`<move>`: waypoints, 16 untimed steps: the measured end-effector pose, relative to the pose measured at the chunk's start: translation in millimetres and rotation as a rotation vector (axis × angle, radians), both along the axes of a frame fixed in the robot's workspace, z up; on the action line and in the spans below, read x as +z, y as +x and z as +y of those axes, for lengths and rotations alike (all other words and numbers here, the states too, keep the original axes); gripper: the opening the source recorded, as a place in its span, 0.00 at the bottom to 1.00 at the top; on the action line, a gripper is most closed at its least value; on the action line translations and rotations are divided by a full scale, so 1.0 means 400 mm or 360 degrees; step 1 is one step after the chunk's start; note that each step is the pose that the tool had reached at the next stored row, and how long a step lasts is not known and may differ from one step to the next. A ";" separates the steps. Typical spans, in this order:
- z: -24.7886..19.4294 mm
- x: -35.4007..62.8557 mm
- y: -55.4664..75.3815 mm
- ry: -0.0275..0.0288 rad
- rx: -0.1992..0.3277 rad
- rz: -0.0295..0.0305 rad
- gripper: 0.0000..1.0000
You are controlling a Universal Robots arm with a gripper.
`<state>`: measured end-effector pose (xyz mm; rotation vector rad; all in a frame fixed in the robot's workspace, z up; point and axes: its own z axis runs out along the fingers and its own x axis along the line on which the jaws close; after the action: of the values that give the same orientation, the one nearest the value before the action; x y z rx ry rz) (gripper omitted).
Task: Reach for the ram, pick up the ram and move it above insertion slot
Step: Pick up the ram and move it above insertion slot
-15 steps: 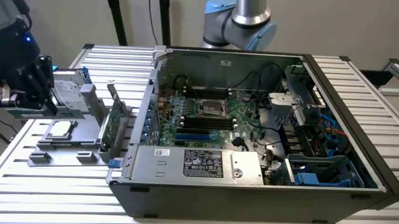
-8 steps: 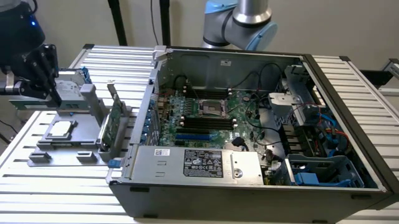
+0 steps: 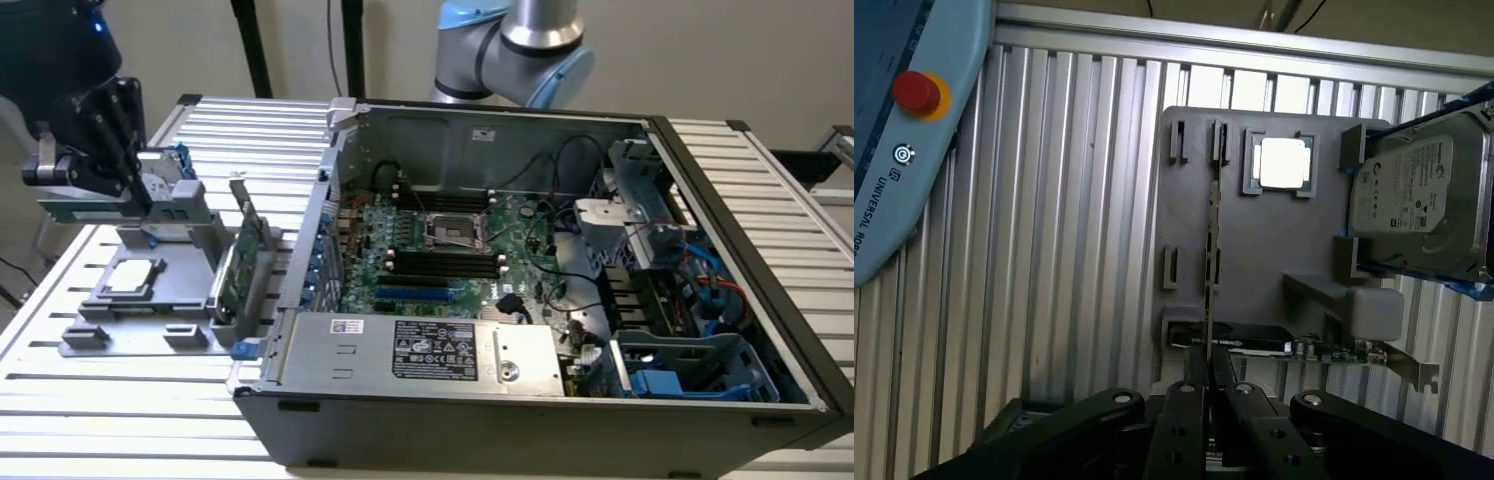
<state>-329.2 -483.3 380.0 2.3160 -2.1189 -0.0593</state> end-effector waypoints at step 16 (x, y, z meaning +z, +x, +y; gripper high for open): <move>0.025 0.028 0.095 0.00210 0.0000 0.00007 0.14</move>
<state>-291.3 -473.1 391.1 2.3228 -2.1249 -0.0740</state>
